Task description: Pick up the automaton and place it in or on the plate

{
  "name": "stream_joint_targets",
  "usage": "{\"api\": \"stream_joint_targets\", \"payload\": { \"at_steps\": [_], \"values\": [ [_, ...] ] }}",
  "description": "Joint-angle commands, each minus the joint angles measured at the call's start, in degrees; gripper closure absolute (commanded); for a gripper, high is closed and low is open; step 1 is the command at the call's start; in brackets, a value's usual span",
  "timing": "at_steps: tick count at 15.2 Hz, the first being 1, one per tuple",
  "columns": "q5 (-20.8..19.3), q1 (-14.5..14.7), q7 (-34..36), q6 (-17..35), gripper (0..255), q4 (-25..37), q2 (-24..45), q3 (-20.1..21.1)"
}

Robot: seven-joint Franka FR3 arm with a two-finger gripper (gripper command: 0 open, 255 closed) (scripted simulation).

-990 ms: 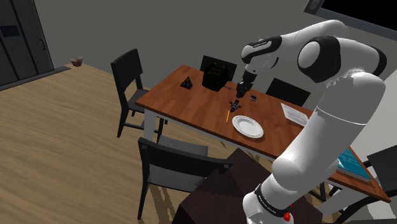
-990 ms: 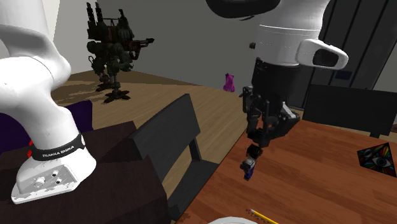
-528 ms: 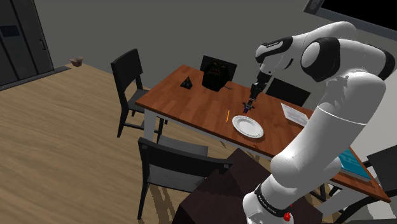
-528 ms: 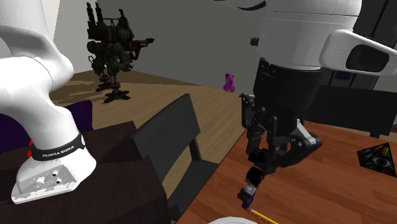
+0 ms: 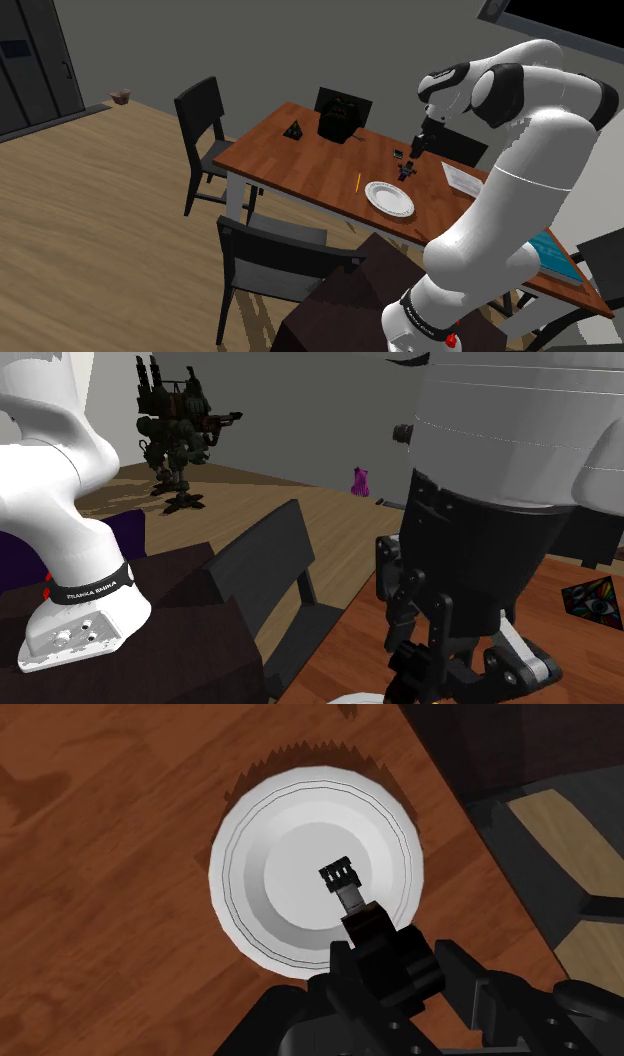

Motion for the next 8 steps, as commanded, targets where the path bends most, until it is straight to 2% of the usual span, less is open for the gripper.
{"api": "stream_joint_targets", "payload": {
  "at_steps": [1,8],
  "values": [
    [0.3,-0.1,-0.3,1.4,255,-0.9,0.6,0.1],
    [1.7,-0.4,-1.3,6.1,255,-3.6,2.8,0.5]
  ]
}}
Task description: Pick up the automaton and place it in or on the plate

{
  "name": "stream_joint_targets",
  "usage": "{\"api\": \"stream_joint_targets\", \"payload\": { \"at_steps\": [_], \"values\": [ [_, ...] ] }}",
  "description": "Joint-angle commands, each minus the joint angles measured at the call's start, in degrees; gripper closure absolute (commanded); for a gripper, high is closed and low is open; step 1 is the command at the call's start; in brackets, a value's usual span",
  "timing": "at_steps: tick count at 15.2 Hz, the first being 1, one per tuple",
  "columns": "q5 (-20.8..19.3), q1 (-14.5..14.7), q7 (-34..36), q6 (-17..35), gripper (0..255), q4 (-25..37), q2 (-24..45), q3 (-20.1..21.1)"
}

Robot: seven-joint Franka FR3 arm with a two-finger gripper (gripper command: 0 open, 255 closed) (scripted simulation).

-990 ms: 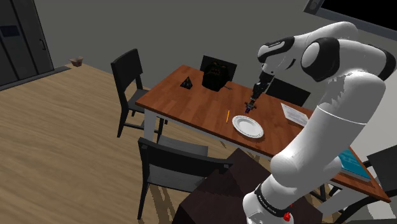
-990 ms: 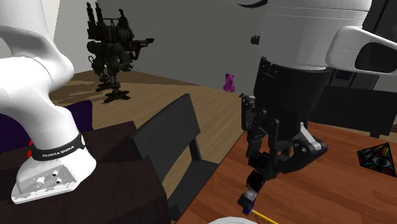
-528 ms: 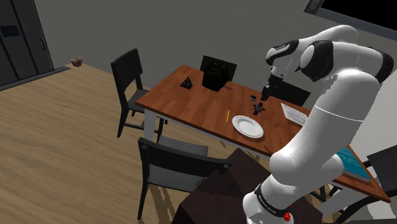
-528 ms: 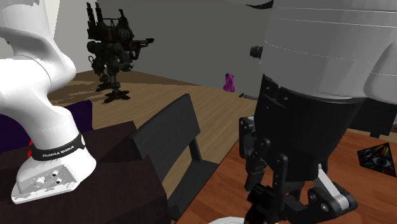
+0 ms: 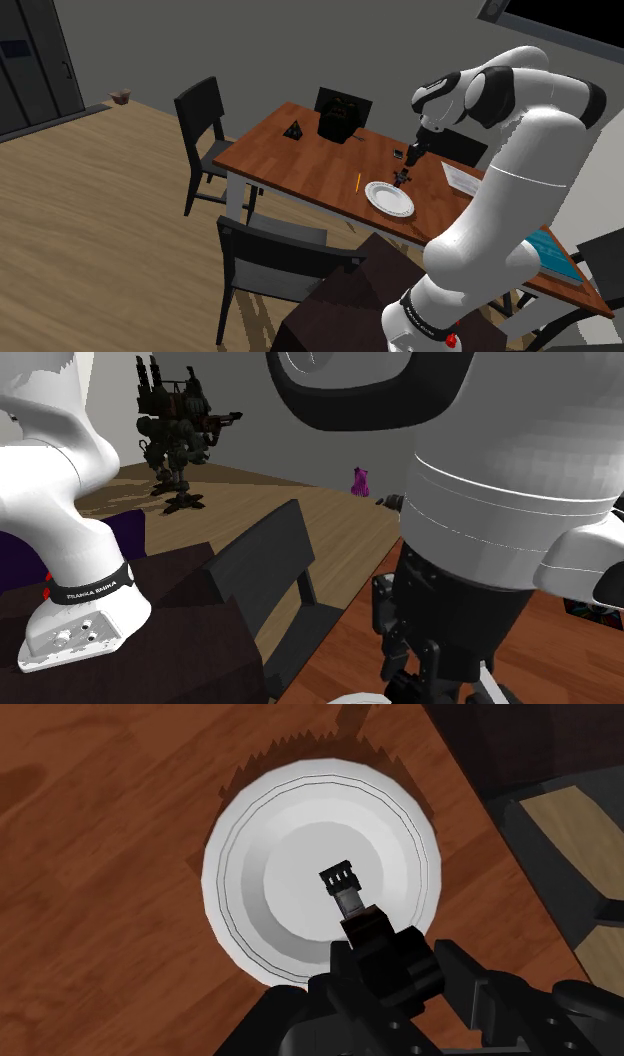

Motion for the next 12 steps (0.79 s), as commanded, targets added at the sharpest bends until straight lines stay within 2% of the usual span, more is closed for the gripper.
{"api": "stream_joint_targets", "payload": {
  "at_steps": [1,12],
  "values": [
    [0.4,-0.1,-0.3,1.5,255,-1.0,0.5,0.1],
    [3.3,-0.9,-2.2,8.4,255,-3.8,5.2,1.3]
  ]
}}
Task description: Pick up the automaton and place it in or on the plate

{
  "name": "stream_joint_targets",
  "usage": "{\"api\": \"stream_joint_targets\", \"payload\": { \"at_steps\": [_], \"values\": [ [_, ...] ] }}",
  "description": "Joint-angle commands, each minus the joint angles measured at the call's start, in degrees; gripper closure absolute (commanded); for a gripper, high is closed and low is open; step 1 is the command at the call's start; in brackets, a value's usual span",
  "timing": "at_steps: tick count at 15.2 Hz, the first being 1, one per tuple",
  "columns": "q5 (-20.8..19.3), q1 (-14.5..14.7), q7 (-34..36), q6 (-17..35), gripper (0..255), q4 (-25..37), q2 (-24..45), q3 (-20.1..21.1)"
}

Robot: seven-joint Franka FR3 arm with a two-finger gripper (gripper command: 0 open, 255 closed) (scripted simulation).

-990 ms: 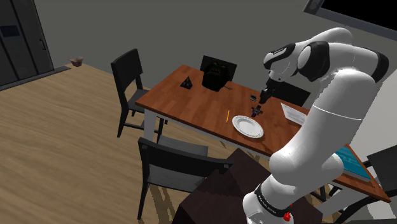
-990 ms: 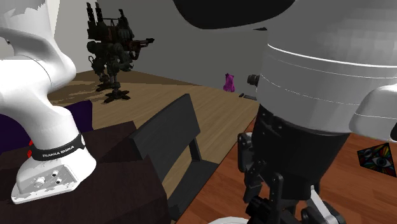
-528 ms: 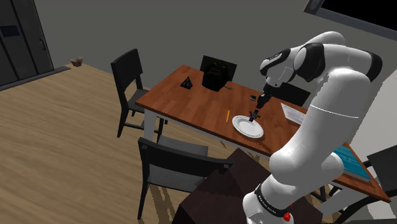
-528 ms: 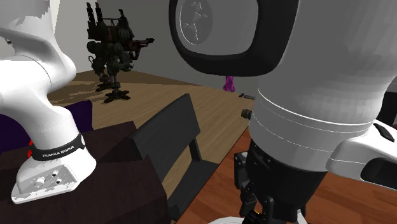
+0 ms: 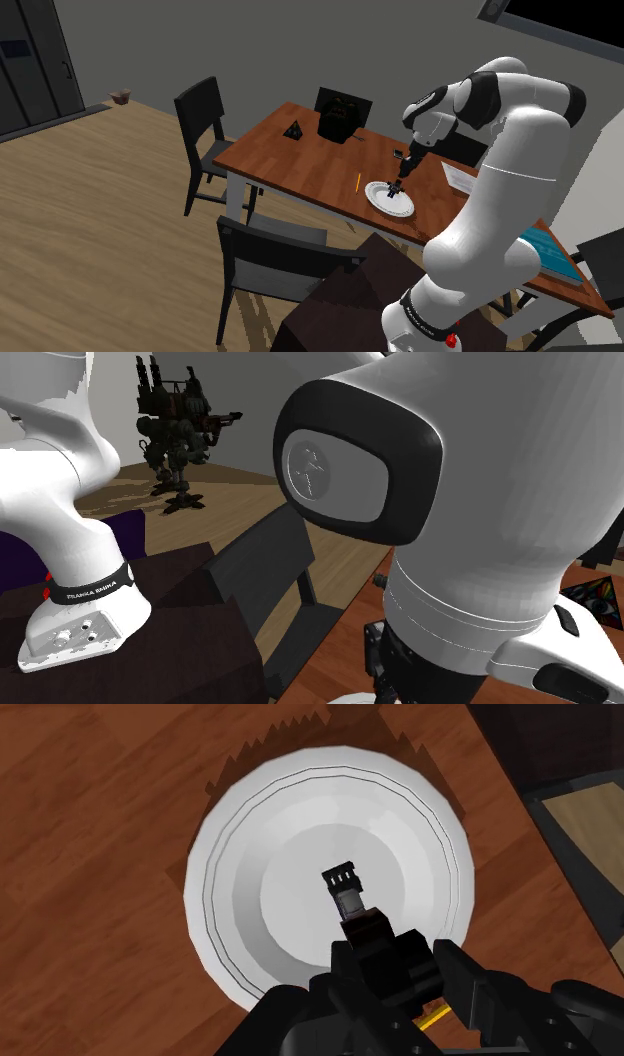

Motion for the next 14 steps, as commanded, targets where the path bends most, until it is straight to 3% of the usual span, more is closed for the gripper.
{"api": "stream_joint_targets", "payload": {
  "at_steps": [1,9,10,14],
  "values": [
    [0.6,-0.2,-0.4,1.2,255,-0.2,1.0,0.3],
    [0.8,-0.3,-0.5,1.6,255,-0.4,1.3,0.4],
    [0.8,-0.3,-0.5,1.6,0,-0.4,1.3,0.4],
    [0.8,-0.3,-0.5,1.6,0,-0.4,1.3,0.4]
  ]
}}
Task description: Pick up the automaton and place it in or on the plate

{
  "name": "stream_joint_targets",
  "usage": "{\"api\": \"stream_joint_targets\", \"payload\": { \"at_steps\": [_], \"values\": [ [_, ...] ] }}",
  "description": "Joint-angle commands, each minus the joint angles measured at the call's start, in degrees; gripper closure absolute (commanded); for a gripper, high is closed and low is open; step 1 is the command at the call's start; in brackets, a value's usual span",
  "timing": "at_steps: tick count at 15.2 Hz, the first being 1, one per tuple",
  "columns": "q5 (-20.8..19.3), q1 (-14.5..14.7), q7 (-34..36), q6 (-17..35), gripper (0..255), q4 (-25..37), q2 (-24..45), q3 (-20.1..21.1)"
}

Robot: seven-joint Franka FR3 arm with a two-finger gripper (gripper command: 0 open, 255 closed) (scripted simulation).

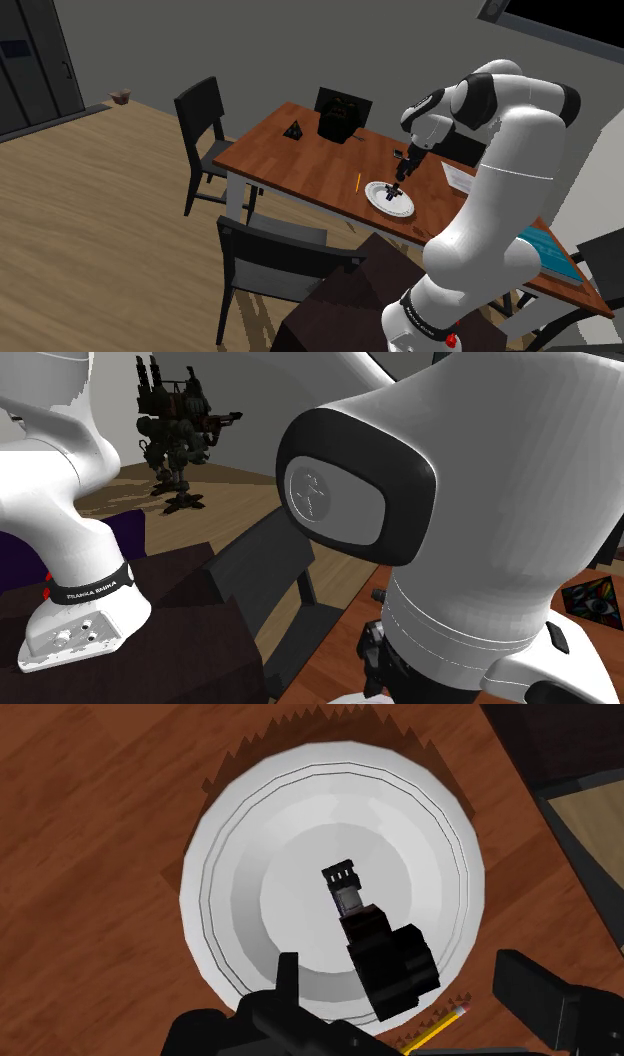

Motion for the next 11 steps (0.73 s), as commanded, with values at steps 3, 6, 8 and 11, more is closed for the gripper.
{"api": "stream_joint_targets", "payload": {
  "at_steps": [3,6,8,11],
  "values": [
    [-1.3,0.4,0.8,-3.2,0,1.4,-2.0,-0.7],
    [-2.3,0.6,1.5,-6.1,0,2.9,-3.6,-1.1],
    [-2.4,0.6,1.5,-6.1,0,2.9,-3.6,-1.1],
    [-2.3,0.6,1.5,-6.1,0,2.9,-3.6,-1.1]
  ]
}}
